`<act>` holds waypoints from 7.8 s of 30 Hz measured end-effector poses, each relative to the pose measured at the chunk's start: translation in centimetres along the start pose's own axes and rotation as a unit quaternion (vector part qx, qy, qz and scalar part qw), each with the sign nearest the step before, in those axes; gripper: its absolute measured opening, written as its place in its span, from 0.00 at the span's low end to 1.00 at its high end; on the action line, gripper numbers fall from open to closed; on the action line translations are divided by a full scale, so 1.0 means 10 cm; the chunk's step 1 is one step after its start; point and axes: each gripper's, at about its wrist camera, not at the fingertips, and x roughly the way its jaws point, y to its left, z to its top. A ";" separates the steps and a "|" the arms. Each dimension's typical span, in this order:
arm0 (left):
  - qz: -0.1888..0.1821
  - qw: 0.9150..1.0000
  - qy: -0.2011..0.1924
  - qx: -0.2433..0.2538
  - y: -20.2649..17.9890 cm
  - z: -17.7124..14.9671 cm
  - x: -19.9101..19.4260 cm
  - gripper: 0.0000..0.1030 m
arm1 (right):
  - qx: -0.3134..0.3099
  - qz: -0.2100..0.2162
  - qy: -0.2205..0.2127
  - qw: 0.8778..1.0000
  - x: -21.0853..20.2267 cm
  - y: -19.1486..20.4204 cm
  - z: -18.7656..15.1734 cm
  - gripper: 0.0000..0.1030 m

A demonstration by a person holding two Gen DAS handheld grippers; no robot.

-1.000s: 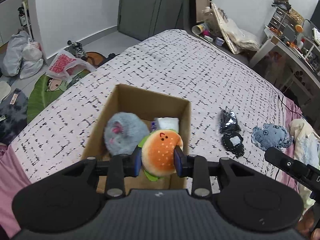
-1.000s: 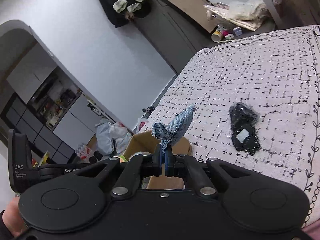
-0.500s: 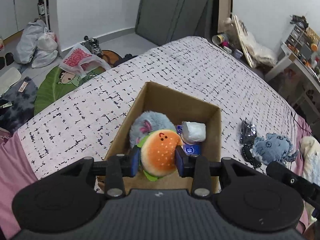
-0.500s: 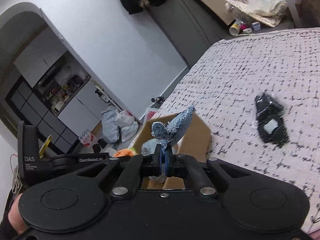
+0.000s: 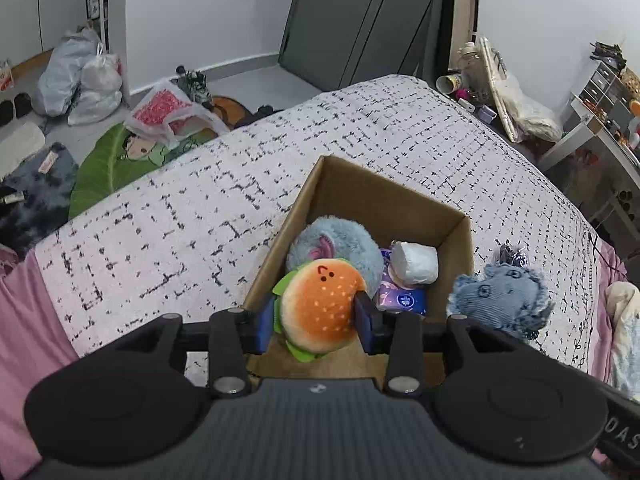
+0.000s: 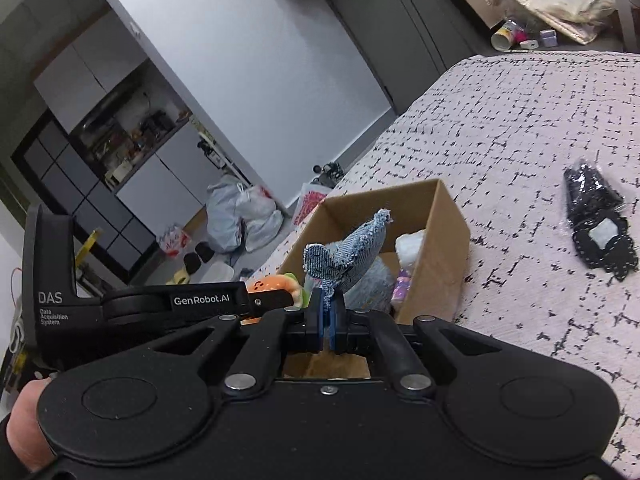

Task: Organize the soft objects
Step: 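Open both tools to drop the burger and blue plush into the box, then move both tools back over the black plastic-wrapped bag, then close the right tool on the black strap while the left tool grasps the wrapped bag, then carry the black bag and strap over the box with both tools, then open both tools to drop the black items into the box, withdraw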

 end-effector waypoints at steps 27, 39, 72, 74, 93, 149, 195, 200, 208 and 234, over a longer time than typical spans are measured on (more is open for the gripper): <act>-0.028 0.999 0.023 -0.010 0.09 -0.03 0.04 0.68 | -0.010 -0.033 0.095 0.995 0.15 0.17 0.09 0.77; -0.017 1.000 -0.007 0.022 -0.20 -0.07 -0.01 0.80 | -0.005 -0.093 0.088 0.992 -0.18 -0.21 0.26 0.93; -0.037 0.990 0.016 0.136 -1.74 0.24 0.20 0.80 | 0.157 -0.191 -0.013 0.969 -0.49 -1.52 0.45 1.00; -0.036 0.989 0.021 0.143 -1.81 0.25 0.25 0.80 | 0.156 -0.180 -0.015 0.971 -0.47 -1.54 0.47 1.00; -0.012 0.988 0.051 0.147 -2.22 0.52 0.93 0.80 | 0.157 -0.171 -0.013 0.972 -0.02 -1.89 0.47 0.88; -0.050 0.991 0.115 0.037 -2.49 0.34 1.75 0.38 | 0.205 -0.193 -0.040 0.959 -0.16 -2.19 0.48 0.24; 0.003 1.000 0.026 0.008 -0.84 0.57 -0.10 0.38 | 0.065 -0.046 -0.054 0.995 -0.32 -0.69 0.64 0.24; 0.000 0.999 0.040 -0.001 -0.64 0.52 -0.11 0.38 | 0.044 -0.043 -0.041 0.997 -0.23 -0.51 0.59 0.24; 0.001 0.999 0.052 -0.014 -0.34 0.45 -0.11 0.38 | 0.011 -0.031 -0.011 0.999 -0.05 -0.23 0.48 0.25; -0.013 0.995 0.100 -0.002 -0.30 0.30 0.09 0.67 | 0.038 -0.061 0.040 0.997 0.00 -0.29 0.34 0.75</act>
